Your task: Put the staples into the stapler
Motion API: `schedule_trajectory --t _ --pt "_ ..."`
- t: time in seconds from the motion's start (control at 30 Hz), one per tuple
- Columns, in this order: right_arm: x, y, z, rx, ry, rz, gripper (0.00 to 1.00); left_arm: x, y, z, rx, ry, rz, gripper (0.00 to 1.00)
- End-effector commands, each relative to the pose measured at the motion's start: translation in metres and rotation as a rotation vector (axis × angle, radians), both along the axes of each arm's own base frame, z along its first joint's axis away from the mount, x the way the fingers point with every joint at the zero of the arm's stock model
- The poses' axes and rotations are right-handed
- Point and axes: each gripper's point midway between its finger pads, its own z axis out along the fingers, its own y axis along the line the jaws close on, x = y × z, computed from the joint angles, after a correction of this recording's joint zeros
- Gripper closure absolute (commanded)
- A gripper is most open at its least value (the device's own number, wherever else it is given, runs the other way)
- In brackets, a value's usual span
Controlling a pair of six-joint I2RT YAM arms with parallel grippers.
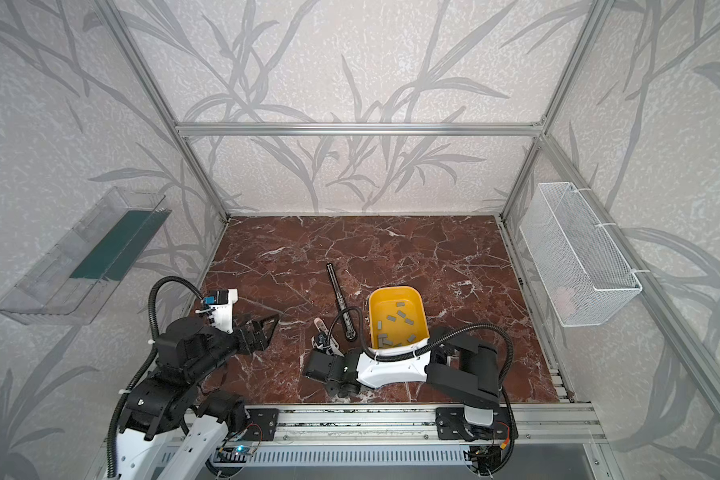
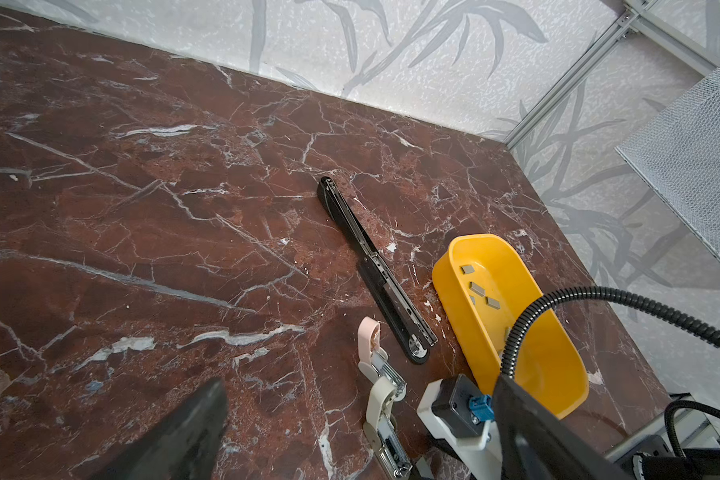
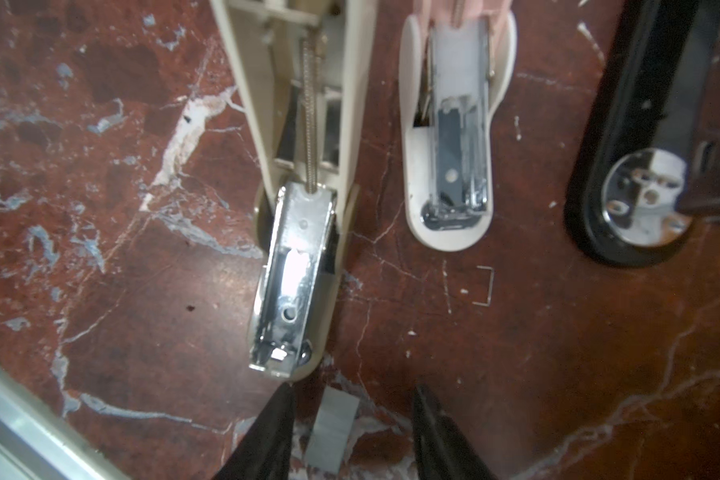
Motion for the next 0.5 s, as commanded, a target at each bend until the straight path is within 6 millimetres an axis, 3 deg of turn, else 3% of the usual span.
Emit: schedule_trajectory --t 0.0,0.27,0.47 --pt "-0.001 -0.005 0.000 -0.052 -0.033 0.004 0.53 -0.002 -0.002 0.000 -0.015 0.001 -0.006 0.01" --pt "-0.002 -0.019 0.002 -0.073 -0.052 0.003 0.59 -0.002 -0.002 0.001 -0.015 -0.002 -0.008 0.01" --pt "-0.005 -0.017 -0.001 -0.070 -0.039 0.014 0.65 -0.002 -0.002 0.001 -0.015 -0.001 -0.009 0.01"
